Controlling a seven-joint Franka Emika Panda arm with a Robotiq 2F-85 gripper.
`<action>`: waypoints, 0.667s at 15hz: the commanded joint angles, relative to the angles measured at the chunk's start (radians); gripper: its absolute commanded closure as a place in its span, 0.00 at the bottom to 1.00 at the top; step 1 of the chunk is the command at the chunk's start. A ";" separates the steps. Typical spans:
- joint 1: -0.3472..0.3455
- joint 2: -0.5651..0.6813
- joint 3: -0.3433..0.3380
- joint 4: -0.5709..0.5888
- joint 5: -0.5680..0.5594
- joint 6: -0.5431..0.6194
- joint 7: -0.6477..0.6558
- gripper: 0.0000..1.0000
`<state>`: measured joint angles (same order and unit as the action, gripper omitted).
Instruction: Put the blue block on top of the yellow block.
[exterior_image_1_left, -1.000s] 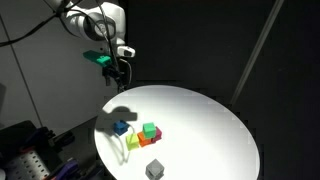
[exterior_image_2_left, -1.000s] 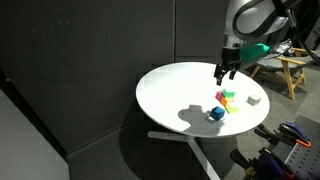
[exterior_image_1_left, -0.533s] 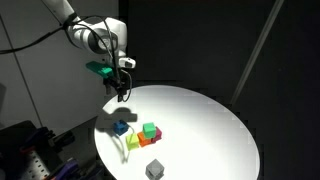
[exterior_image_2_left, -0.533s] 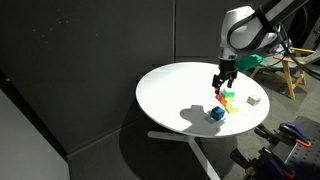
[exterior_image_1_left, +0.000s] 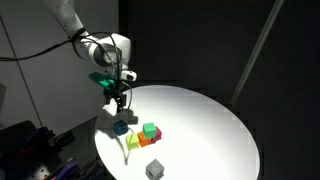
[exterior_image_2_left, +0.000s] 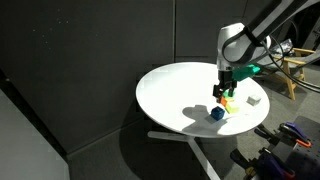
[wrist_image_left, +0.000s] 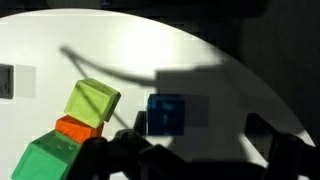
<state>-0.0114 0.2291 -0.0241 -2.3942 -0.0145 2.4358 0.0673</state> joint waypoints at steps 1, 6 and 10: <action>-0.001 0.052 -0.017 0.034 -0.017 0.012 0.021 0.00; 0.005 0.101 -0.032 0.044 -0.019 0.028 0.033 0.00; 0.010 0.133 -0.034 0.044 -0.018 0.074 0.041 0.00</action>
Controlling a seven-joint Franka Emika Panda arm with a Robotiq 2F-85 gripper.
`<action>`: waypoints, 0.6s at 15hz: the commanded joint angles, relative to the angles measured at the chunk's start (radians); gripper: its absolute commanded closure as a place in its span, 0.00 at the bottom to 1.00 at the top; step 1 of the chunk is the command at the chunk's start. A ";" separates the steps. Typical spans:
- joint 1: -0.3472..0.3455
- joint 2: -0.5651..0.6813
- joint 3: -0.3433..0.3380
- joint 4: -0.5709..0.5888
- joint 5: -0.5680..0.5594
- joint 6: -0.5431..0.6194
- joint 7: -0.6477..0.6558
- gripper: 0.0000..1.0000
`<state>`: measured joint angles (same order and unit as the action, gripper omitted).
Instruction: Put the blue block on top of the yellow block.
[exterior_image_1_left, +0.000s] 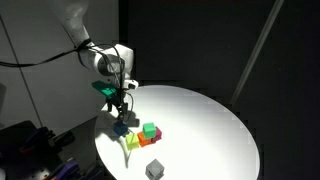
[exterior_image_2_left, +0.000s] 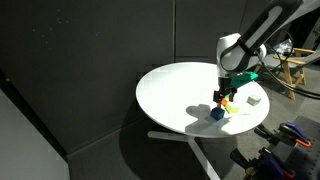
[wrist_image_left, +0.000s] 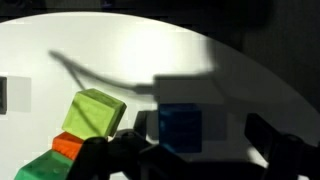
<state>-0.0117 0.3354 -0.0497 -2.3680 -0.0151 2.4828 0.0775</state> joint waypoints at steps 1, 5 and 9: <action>0.011 0.036 -0.010 0.020 -0.017 0.038 0.032 0.00; 0.015 0.073 -0.018 0.029 -0.021 0.078 0.043 0.00; 0.020 0.111 -0.031 0.051 -0.024 0.100 0.051 0.00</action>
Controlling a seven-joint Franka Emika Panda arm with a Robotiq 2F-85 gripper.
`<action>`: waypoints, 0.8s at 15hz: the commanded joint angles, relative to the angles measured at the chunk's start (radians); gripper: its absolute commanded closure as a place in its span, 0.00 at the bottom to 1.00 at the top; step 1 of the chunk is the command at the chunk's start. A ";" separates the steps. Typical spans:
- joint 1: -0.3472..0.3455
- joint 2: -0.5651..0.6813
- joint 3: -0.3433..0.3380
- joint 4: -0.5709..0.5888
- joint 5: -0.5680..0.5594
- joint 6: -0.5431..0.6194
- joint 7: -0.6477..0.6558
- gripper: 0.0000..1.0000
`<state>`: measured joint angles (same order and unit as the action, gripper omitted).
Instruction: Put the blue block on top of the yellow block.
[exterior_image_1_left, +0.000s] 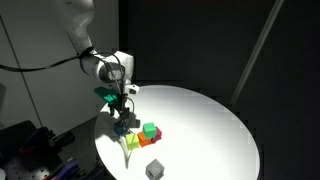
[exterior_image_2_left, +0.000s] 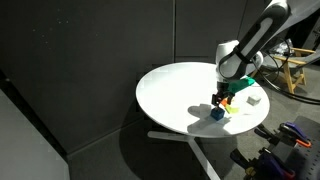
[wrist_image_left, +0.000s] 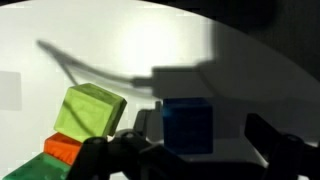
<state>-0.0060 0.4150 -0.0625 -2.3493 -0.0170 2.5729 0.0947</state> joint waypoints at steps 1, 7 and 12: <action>0.016 0.039 -0.021 0.038 -0.022 0.011 0.035 0.00; 0.031 0.083 -0.038 0.070 -0.032 0.016 0.042 0.00; 0.043 0.118 -0.048 0.091 -0.044 0.015 0.055 0.00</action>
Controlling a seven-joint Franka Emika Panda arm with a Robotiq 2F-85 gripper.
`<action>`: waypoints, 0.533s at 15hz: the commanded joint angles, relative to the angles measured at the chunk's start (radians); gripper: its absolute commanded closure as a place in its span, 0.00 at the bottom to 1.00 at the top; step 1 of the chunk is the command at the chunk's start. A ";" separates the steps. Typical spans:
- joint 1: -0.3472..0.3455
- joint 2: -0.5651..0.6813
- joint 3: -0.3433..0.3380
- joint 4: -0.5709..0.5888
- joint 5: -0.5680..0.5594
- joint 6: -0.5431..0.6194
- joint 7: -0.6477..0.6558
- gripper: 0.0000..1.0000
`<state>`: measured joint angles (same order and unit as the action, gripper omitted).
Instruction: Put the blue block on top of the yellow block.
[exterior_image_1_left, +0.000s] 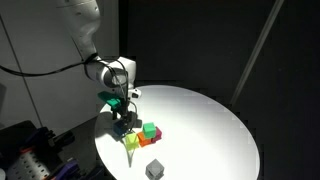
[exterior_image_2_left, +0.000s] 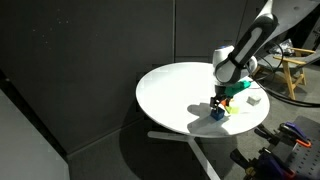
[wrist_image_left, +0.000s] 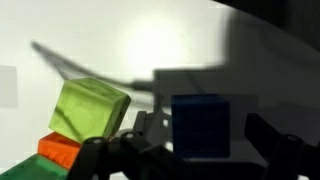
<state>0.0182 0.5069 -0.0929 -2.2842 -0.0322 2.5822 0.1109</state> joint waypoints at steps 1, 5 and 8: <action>0.022 0.032 -0.019 0.030 -0.029 0.005 0.042 0.00; 0.031 0.054 -0.026 0.043 -0.030 0.003 0.046 0.00; 0.034 0.067 -0.032 0.053 -0.029 0.001 0.048 0.00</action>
<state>0.0392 0.5563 -0.1088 -2.2552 -0.0331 2.5822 0.1227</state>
